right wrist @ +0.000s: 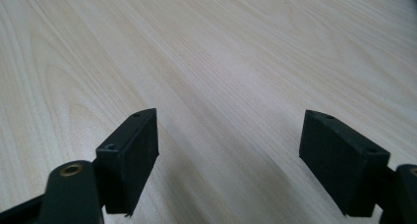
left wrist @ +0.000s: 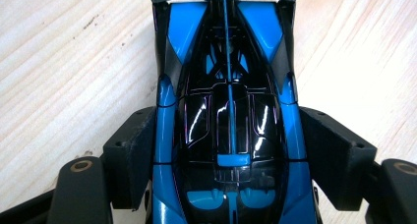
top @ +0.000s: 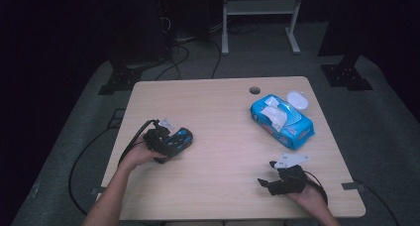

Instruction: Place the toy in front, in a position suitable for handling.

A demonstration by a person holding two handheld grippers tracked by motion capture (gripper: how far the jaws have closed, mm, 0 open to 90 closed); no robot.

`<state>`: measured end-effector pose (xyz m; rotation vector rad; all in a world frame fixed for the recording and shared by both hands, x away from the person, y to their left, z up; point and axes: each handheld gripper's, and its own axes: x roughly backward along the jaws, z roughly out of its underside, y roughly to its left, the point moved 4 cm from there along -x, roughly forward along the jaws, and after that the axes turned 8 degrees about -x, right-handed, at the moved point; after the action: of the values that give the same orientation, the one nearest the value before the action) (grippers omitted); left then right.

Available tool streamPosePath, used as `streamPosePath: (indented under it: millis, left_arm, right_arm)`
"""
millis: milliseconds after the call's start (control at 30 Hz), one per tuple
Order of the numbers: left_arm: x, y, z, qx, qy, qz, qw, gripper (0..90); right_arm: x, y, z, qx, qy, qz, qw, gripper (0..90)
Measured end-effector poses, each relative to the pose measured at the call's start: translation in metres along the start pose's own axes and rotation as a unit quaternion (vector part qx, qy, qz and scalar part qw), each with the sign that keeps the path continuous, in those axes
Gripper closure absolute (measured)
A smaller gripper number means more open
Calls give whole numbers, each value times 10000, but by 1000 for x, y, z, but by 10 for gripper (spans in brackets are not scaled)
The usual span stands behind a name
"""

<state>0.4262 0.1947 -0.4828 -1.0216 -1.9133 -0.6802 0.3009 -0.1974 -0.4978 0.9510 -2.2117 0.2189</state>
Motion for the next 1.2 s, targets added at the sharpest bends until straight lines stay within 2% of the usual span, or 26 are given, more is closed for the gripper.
streamPosePath:
  millis: [67,167,267,467,567,733,867,900,967,1000,1067,1200]
  left_arm:
    - [-2,-1,1,-36,142,-7,9999,266]
    - [-3,0,1,22,158,19,9999,266]
    - [-4,0,-3,40,362,8,9993,264]
    - [-8,1,-10,226,619,24,9978,257]
    - [-11,0,-11,276,729,-46,9969,232]
    - [-12,-1,-15,283,866,-100,9958,255]
    - [-11,-1,-16,183,844,-115,9962,258]
    - [-10,-1,-17,145,783,-127,9967,260]
    - [-5,0,-19,222,554,-70,9982,276]
    - [-4,-1,-19,223,581,-31,9981,279]
    - [-4,-2,-19,127,683,-81,9976,280]
    - [-4,-2,-19,104,613,-80,9980,281]
  right_arm:
    - [0,0,0,9,5,2,10000,218]
    - [-1,0,0,5,4,3,10000,218]
    - [-1,1,0,18,21,4,10000,218]
    - [0,1,-1,16,13,-5,10000,218]
    - [0,1,0,31,1,-3,10000,218]
    - [1,1,0,44,1,0,10000,218]
    - [1,1,-1,54,-10,10,10000,218]
    - [1,0,0,53,-12,14,10000,218]
    - [1,0,0,-2,-14,17,10000,218]
    - [1,0,0,-3,-7,14,10000,218]
    - [1,0,0,13,1,9,10000,218]
    - [1,1,-1,46,-12,12,10000,218]
